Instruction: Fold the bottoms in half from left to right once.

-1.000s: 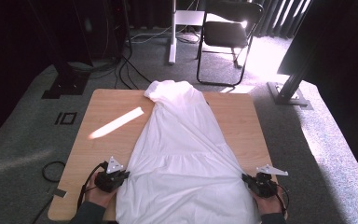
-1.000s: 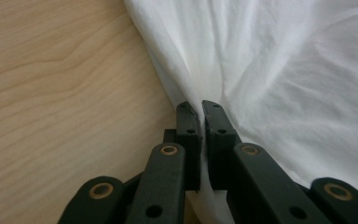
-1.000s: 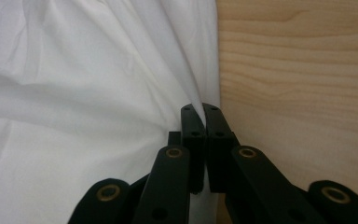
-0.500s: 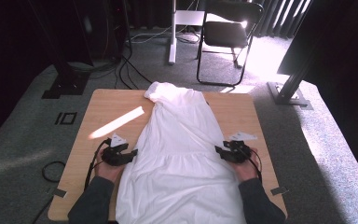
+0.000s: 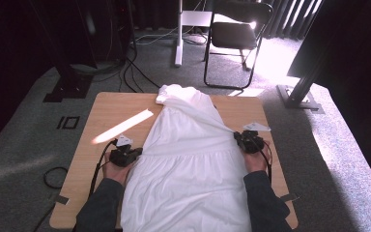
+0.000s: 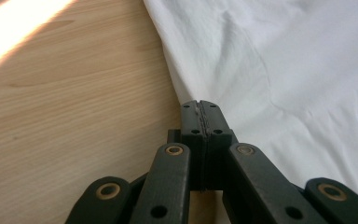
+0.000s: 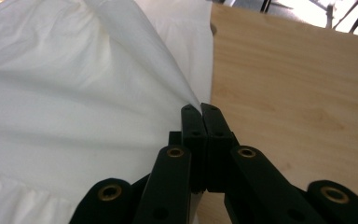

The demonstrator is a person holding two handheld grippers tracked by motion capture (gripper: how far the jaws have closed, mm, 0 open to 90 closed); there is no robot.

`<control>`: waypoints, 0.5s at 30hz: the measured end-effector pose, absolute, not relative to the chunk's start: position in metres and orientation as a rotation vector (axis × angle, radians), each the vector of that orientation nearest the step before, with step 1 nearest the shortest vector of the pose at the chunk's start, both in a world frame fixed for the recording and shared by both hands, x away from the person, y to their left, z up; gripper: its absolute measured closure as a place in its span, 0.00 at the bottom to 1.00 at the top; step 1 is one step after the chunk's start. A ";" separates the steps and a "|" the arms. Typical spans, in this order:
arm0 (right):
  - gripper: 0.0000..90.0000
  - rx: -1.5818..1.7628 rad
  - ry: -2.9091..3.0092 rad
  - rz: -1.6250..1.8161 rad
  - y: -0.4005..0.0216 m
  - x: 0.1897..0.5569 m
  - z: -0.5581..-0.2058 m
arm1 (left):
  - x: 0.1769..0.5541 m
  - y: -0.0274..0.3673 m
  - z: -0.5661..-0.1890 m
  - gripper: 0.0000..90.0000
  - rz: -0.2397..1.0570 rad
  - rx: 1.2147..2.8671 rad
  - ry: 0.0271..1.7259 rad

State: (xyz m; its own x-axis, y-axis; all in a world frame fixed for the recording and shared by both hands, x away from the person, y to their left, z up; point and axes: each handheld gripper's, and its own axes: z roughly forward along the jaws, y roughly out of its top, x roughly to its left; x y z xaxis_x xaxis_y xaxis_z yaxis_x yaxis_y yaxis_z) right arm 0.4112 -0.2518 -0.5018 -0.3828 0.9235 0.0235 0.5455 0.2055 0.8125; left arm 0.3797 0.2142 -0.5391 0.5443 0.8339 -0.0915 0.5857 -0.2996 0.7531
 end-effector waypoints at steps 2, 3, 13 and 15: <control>0.99 1.399 2.056 1.003 -0.253 0.416 -0.519 | 0.381 0.212 -0.542 0.85 0.404 2.026 1.157; 0.99 1.417 2.073 0.977 -0.252 0.419 -0.529 | 0.383 0.212 -0.543 0.75 0.389 2.022 1.161; 0.95 1.509 2.097 0.988 -0.252 0.425 -0.554 | 0.431 0.190 -0.540 0.48 0.394 2.003 1.214; 0.95 1.509 2.093 1.000 -0.253 0.425 -0.555 | 0.437 0.185 -0.550 0.47 0.418 1.985 1.252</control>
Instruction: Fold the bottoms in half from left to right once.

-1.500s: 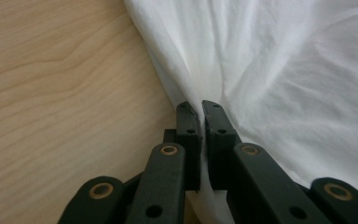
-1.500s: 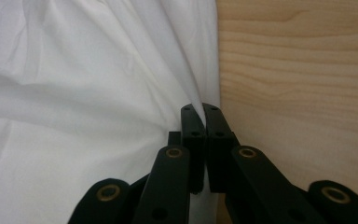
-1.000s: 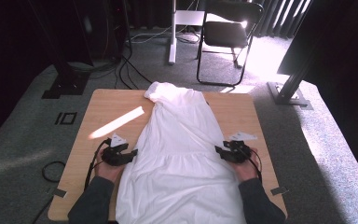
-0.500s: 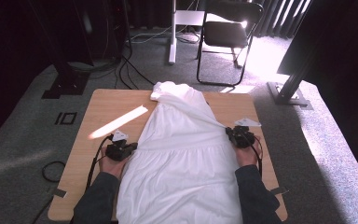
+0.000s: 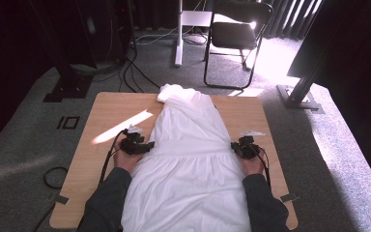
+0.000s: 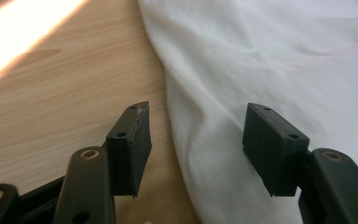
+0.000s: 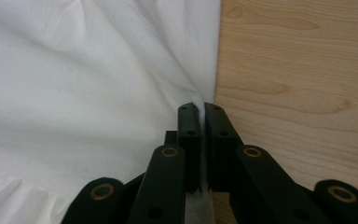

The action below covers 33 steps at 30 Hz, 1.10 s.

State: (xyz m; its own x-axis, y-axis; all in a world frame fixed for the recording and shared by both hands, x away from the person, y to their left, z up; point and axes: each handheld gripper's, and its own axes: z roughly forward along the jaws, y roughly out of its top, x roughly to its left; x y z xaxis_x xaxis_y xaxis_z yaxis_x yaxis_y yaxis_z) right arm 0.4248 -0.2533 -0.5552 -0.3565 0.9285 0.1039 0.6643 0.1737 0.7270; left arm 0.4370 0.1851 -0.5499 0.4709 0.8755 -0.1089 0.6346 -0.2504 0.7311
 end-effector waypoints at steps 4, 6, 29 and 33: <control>0.96 1.525 2.077 1.040 -0.256 0.423 -0.557 | 0.434 0.184 -0.550 0.80 0.447 2.025 1.218; 0.96 1.529 2.066 1.043 -0.255 0.421 -0.558 | 0.429 0.186 -0.548 0.90 0.435 2.054 1.199; 0.62 1.368 2.174 1.190 -0.245 0.323 -0.530 | 0.323 0.216 -0.551 0.69 0.394 2.096 1.091; 0.58 1.238 2.203 1.183 -0.219 0.356 -0.512 | 0.334 0.217 -0.546 0.58 0.412 2.040 1.106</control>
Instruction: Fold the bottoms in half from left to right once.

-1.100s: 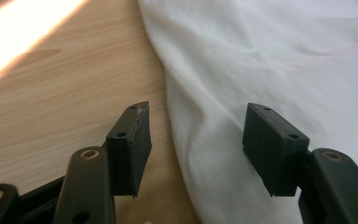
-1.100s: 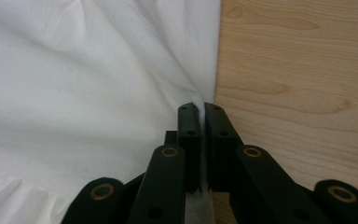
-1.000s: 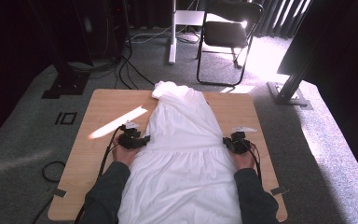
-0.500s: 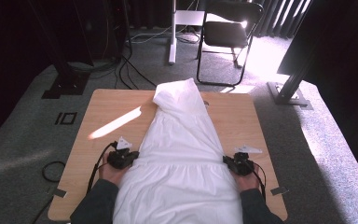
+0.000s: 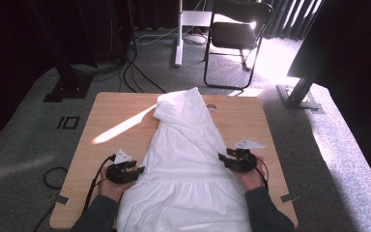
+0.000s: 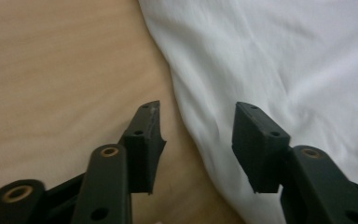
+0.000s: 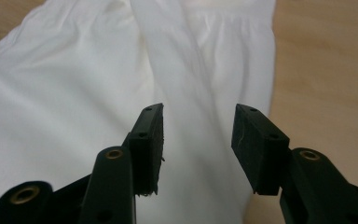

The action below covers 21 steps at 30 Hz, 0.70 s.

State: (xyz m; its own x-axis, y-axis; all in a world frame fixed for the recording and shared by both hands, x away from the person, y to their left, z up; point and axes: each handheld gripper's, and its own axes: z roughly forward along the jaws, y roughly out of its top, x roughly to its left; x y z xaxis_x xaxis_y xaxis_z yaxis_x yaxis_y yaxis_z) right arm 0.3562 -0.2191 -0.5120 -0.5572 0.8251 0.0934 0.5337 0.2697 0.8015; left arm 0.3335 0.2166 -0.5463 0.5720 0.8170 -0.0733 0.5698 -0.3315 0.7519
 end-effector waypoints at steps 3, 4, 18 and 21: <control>0.55 1.215 2.268 1.162 -0.196 0.385 -0.513 | 0.347 0.210 -0.543 0.56 0.406 2.039 1.090; 0.55 1.209 2.291 1.149 -0.188 0.393 -0.516 | 0.351 0.206 -0.543 0.56 0.412 2.055 1.080; 0.98 1.406 2.033 1.059 -0.204 0.445 -0.516 | 0.355 0.187 -0.550 0.79 0.384 2.142 1.032; 0.97 1.483 2.065 1.053 -0.216 0.452 -0.529 | 0.355 0.187 -0.549 0.78 0.373 2.153 1.034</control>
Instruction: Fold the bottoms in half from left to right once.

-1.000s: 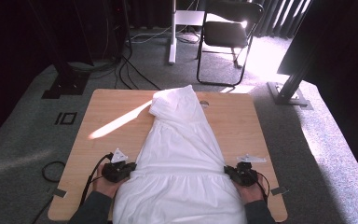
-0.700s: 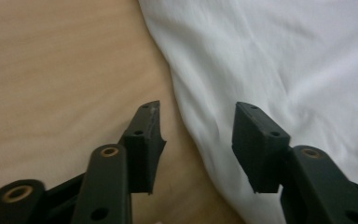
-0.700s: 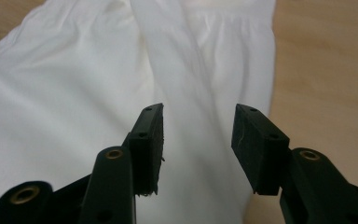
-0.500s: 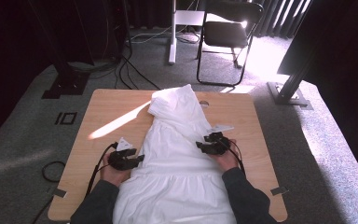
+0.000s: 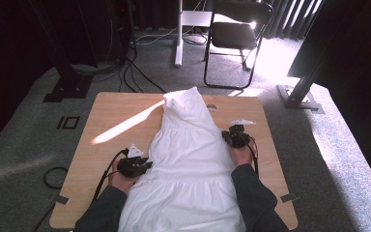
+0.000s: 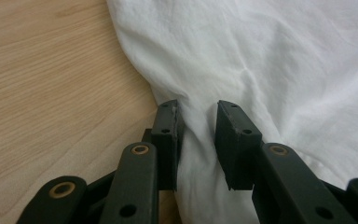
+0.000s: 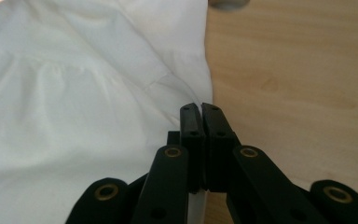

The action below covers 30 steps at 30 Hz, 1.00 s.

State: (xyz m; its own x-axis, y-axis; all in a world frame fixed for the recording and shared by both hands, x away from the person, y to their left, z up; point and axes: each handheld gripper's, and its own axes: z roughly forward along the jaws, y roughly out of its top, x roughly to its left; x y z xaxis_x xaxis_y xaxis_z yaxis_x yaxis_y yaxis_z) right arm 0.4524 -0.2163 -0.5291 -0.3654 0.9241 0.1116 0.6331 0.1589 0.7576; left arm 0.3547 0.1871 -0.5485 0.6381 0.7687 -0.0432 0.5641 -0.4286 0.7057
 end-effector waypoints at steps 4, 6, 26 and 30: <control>0.93 1.498 2.127 1.042 -0.213 0.457 -0.549 | 0.360 0.191 -0.538 0.65 0.400 2.160 1.024; 0.93 1.507 2.139 1.036 -0.212 0.458 -0.553 | 0.366 0.193 -0.527 0.60 0.419 2.103 1.028; 0.96 1.460 2.186 1.040 -0.215 0.423 -0.554 | 0.409 0.151 -0.544 0.90 0.408 2.202 1.020; 0.96 1.390 2.268 1.001 -0.215 0.380 -0.552 | 0.367 0.158 -0.546 0.90 0.381 2.211 0.968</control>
